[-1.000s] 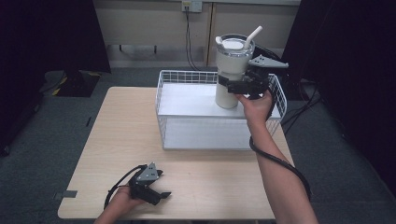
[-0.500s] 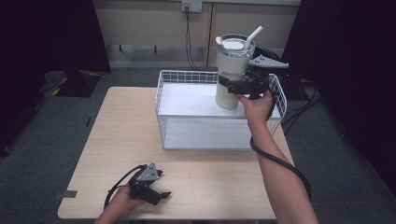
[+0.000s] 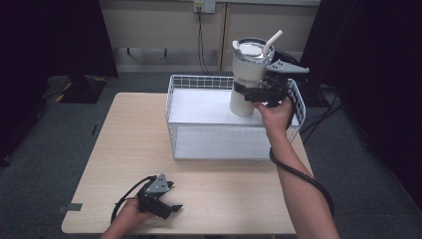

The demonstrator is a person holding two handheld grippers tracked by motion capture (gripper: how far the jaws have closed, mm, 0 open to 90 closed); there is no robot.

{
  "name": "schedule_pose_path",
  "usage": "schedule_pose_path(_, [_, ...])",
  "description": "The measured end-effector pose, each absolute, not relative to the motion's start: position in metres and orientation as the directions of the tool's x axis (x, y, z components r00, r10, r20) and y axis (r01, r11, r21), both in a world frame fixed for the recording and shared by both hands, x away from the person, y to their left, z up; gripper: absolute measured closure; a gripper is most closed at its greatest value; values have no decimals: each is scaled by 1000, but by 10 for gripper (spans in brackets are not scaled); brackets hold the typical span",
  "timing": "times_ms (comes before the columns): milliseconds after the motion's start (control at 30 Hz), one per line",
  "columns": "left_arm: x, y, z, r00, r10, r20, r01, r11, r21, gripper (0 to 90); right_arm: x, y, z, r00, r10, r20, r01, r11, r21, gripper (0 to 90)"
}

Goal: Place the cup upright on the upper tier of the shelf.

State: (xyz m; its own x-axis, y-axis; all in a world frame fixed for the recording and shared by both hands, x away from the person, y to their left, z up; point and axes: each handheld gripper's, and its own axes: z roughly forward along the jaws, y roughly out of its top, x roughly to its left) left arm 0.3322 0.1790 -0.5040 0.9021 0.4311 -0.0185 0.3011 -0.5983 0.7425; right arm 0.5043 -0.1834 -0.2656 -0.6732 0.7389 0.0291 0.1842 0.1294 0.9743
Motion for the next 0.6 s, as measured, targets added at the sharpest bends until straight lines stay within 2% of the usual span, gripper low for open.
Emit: schedule_pose_path(600, [332,179,-504,902,431,-19,301,-598,743,140,500,-184,-271,-664,748,15,172,134,976,91])
